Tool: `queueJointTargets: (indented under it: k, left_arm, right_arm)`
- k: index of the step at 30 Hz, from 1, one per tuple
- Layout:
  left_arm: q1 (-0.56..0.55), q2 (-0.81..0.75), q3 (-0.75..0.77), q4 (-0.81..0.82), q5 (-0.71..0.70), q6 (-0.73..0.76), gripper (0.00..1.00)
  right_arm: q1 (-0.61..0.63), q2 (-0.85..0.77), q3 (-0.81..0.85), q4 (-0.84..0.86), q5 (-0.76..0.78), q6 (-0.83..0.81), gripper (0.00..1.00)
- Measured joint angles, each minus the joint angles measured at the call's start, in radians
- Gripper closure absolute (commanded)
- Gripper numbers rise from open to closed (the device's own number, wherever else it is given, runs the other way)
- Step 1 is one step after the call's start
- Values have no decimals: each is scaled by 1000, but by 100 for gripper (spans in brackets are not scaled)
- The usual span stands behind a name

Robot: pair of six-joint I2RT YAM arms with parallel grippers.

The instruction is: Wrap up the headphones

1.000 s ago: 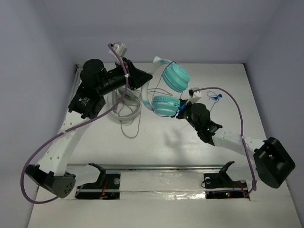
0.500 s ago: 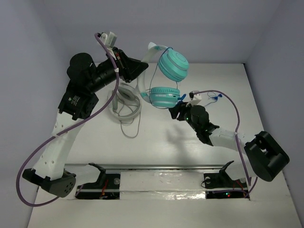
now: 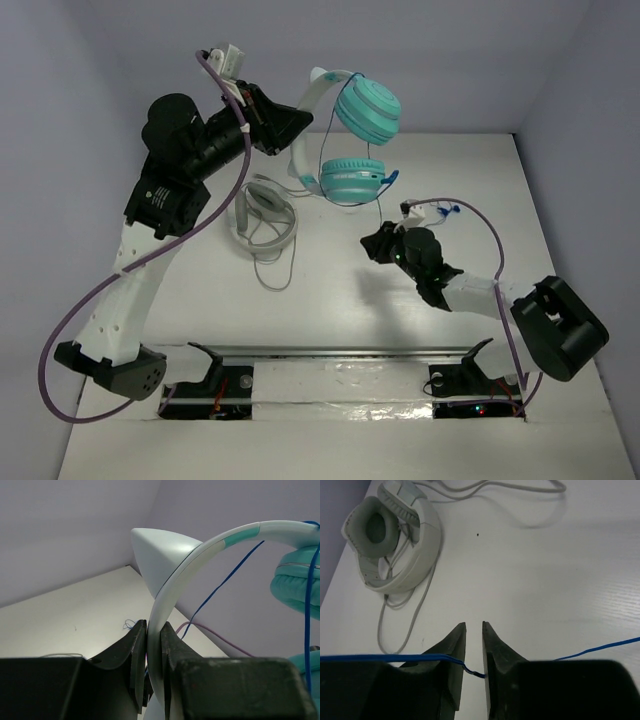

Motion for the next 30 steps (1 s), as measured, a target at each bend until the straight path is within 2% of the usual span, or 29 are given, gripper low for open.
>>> queueJointTargets:
  k: [3, 4, 9, 14, 23, 26, 30]
  left_arm:
    - [0, 21, -3, 1, -34, -12, 100]
    - [0, 23, -13, 8, -52, -18, 100]
    - [0, 5, -155, 95, -172, -58, 100]
    - [40, 14, -274, 125, -308, -93, 100]
    - [72, 63, -277, 177, -602, -66, 100]
    - [66, 100, -288, 196, -677, -39, 100]
    - [66, 128, -380, 239, -768, -23, 100]
  right_arm:
    - [1, -13, -19, -15, -26, 31, 99]
    - [5, -32, -24, -32, -31, 38, 100]
    - [50, -187, -25, -166, -34, 62, 100]
    - [166, -323, -24, -344, -24, 74, 100]
    - [412, -375, 6, -678, 42, 143, 100]
    - [488, -379, 67, -764, 76, 164, 100]
    - [593, -366, 206, -900, 146, 171, 100]
